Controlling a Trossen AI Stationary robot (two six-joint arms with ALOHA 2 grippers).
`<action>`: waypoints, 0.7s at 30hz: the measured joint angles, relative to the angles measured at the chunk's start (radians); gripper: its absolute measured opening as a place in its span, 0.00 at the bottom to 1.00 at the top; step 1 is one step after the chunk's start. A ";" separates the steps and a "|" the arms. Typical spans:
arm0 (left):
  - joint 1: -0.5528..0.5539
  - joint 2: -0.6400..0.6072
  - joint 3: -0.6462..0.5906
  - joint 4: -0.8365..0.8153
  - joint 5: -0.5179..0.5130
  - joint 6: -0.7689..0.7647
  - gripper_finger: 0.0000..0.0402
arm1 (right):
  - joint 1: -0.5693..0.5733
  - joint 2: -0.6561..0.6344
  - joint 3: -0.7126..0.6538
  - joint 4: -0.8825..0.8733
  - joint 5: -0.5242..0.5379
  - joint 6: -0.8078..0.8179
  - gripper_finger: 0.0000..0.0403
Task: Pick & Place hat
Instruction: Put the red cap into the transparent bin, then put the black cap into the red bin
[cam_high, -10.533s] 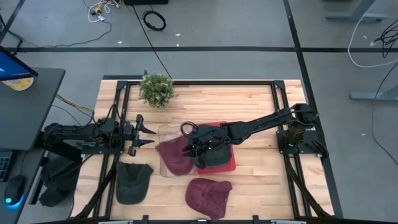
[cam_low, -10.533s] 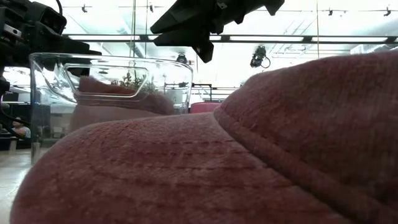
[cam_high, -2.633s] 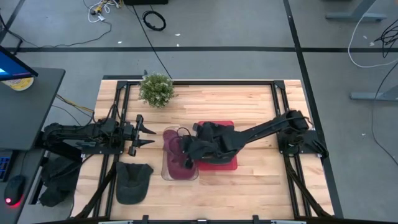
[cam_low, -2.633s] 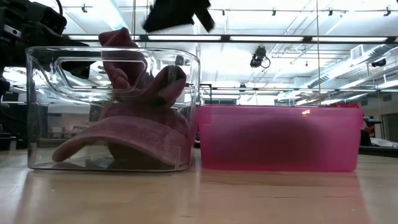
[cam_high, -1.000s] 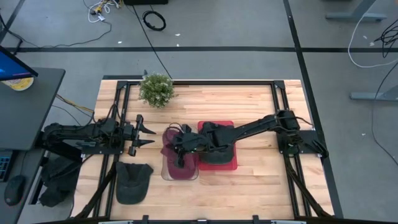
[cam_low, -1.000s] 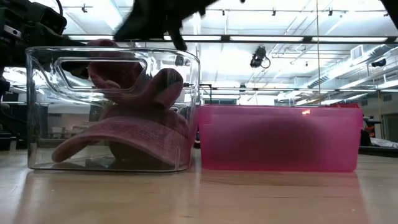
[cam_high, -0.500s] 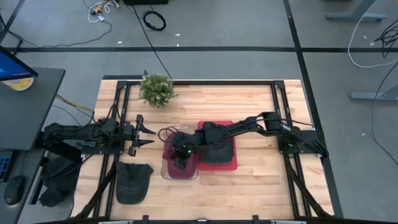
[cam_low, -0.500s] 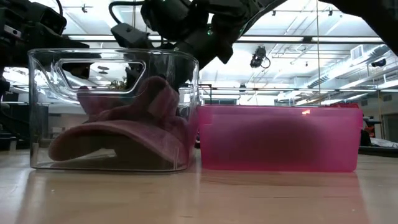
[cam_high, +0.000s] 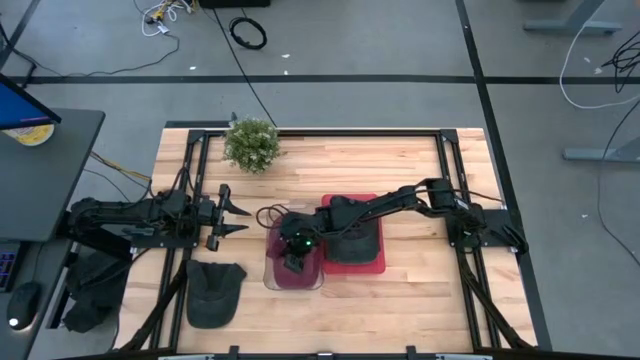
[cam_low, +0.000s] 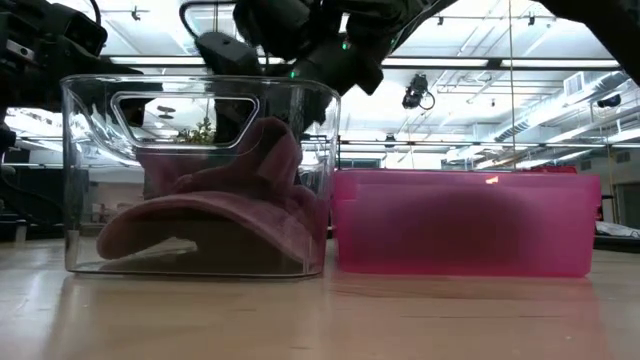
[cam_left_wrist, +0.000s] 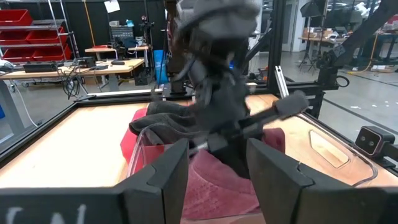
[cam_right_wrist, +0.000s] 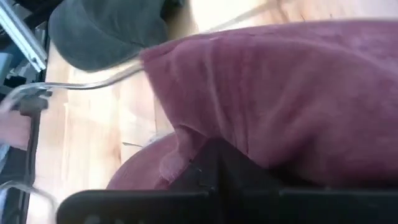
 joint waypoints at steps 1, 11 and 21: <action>0.000 0.000 0.000 0.000 0.000 0.000 0.42 | 0.001 -0.011 0.000 0.004 0.002 -0.011 0.00; 0.000 0.000 0.000 0.000 0.000 0.000 0.42 | -0.006 -0.094 0.001 0.058 0.003 -0.054 0.06; 0.000 0.000 0.000 0.000 0.000 0.000 0.42 | -0.062 -0.210 0.004 -0.049 0.005 -0.222 0.06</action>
